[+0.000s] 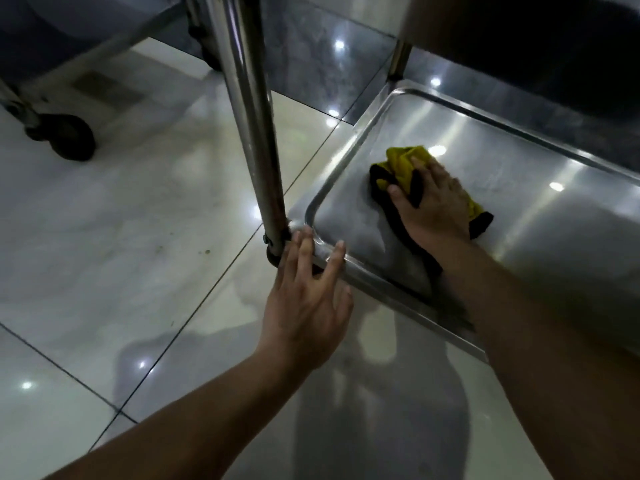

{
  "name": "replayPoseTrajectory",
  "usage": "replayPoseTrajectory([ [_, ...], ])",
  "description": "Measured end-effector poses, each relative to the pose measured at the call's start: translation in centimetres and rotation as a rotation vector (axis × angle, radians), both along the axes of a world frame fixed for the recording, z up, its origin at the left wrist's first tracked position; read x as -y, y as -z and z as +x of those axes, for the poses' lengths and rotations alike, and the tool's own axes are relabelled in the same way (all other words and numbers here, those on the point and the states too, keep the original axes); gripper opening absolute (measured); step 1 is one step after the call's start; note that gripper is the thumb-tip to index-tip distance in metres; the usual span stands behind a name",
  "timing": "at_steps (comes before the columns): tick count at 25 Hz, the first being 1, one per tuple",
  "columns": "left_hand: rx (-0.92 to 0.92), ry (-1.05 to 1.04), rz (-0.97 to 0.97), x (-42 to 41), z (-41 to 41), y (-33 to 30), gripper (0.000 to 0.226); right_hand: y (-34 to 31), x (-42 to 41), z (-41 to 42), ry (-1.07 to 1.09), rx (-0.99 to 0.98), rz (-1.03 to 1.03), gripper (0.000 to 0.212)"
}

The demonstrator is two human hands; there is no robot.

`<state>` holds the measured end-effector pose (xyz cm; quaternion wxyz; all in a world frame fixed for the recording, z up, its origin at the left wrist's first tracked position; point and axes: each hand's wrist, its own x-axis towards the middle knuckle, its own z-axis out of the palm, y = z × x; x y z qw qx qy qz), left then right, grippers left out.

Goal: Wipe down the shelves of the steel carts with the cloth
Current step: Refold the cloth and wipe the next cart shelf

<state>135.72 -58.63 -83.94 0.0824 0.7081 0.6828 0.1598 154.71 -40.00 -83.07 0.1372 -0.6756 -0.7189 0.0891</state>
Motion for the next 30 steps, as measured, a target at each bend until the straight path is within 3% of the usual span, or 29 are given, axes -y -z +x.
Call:
replayPoseTrajectory([
  [2, 0.006, -0.002, -0.011, -0.1, -0.2, 0.4, 0.075, 0.3, 0.1, -2.3, -0.046, -0.005, 0.023, 0.072],
  [6, -0.038, -0.056, -0.038, 0.6, 0.1, 1.1, 0.091, 1.3, 3.0, -3.9, -0.572, 0.013, 0.126, 0.067],
  [7, -0.033, -0.064, -0.046, 0.8, 0.2, 1.0, 0.094, 0.8, 1.8, -3.7, -0.565, 0.009, 0.124, 0.066],
  [10, -0.035, -0.029, -0.050, 0.6, 0.2, 1.1, 0.100, -0.2, -1.0, -4.8, -0.080, -0.033, 0.049, 0.065],
  [11, -0.032, -0.030, -0.056, 0.6, 0.1, 1.0, 0.101, -0.1, -0.4, -5.9, -0.020, -0.042, 0.057, 0.066],
  [15, -0.069, -0.065, -0.077, 0.8, -0.1, 0.9, 0.101, 1.4, 5.1, -7.0, -0.475, -0.032, 0.198, 0.063],
  [16, -0.080, -0.061, -0.076, 0.8, -0.2, 0.9, 0.101, 0.9, 4.2, -6.2, -0.498, -0.028, 0.204, 0.062],
  [19, -0.046, -0.036, -0.074, 0.4, 0.2, 0.9, 0.102, -0.1, 0.5, -5.5, -0.073, -0.023, 0.051, 0.065],
  [20, -0.040, -0.048, -0.074, 0.4, 0.3, 0.9, 0.103, 0.0, 0.7, -6.0, -0.022, -0.039, 0.045, 0.066],
  [24, -0.091, -0.061, -0.082, 0.9, 0.1, 0.9, 0.103, 1.5, 6.0, -5.5, -0.448, -0.026, 0.149, 0.063],
  [25, -0.091, -0.060, -0.076, 1.0, 0.0, 0.8, 0.103, 1.1, 5.1, -4.5, -0.471, -0.009, 0.134, 0.062],
  [30, -0.045, -0.069, -0.089, 0.7, 0.6, 0.6, 0.104, 0.0, -1.2, -3.0, 0.045, -0.011, -0.017, 0.065],
])
